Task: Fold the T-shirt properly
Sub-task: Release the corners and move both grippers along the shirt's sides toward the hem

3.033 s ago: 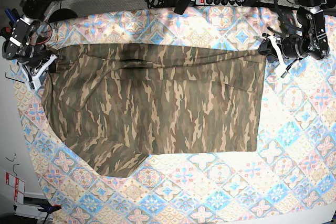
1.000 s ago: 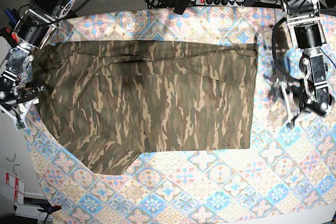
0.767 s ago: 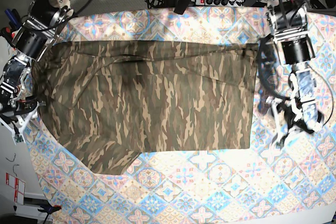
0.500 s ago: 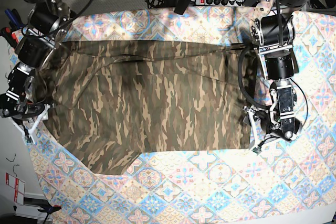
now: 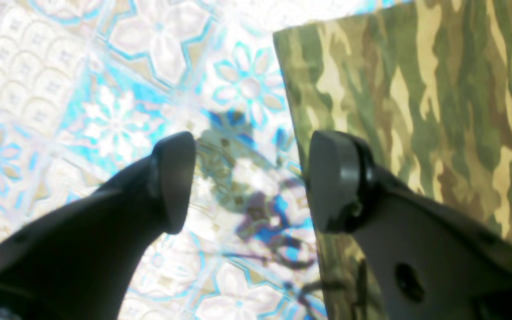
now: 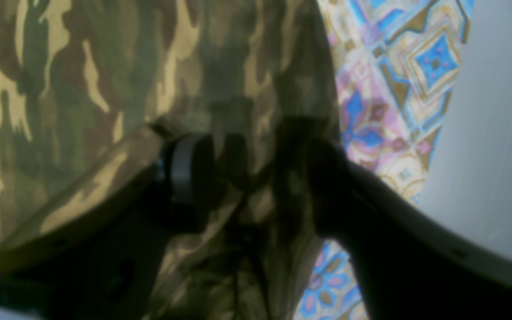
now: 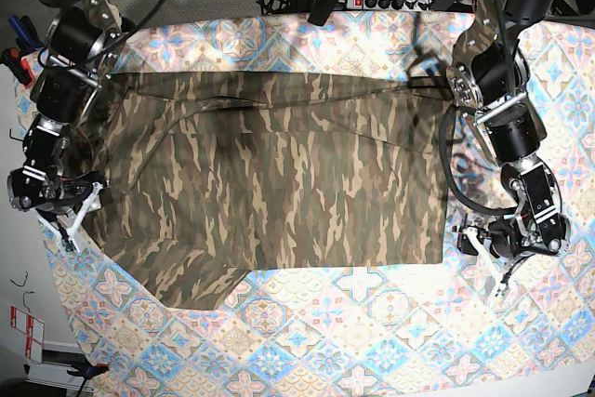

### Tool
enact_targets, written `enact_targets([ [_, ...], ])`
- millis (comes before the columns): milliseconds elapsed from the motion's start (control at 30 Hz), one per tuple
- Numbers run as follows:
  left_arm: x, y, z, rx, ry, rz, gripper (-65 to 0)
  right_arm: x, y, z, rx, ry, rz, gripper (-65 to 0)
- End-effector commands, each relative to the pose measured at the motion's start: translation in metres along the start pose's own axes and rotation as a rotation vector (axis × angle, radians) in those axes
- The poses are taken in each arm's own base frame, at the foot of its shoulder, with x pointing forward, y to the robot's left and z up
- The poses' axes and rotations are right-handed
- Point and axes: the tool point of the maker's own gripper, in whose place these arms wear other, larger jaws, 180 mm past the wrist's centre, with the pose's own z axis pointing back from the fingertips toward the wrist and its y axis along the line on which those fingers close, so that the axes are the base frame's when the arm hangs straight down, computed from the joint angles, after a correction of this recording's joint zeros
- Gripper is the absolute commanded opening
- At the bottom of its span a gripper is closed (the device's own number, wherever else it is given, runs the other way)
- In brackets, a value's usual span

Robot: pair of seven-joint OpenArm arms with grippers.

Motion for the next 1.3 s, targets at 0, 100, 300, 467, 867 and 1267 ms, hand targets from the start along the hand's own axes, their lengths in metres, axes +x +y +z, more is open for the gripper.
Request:
enact_targets([
  [0,0.015,0.002,0.004,-0.001,-0.037,-0.001,-25.4,0.020,-0.016,0.010,-0.034,-0.054,-0.001,-32.3],
  [100,0.018,-0.013,-0.010,-0.061,-0.064,0.024,-25.6,0.023,-0.017,0.011,-0.035,-0.059,-0.004,-32.2],
  [300,0.024,-0.033,-0.036,-0.190,-0.134,0.132,-25.6,0.053,-0.003,-0.007,0.059,-0.111,-0.076,-32.1],
  [467,0.034,-0.019,-0.032,-0.186,-0.238,0.227,-25.6,0.077,0.021,-0.024,0.171,-0.179,-0.149,-32.0],
  [867,0.014,0.013,-0.032,-0.158,-0.273,0.291,-25.7,0.117,-0.008,-0.028,0.073,-0.369,-0.334,-22.0],
  [1267,0.009,0.012,-0.034,-0.160,-0.257,0.291,-25.7,0.063,-0.046,-0.040,-0.107,-0.329,-0.297,-18.6],
])
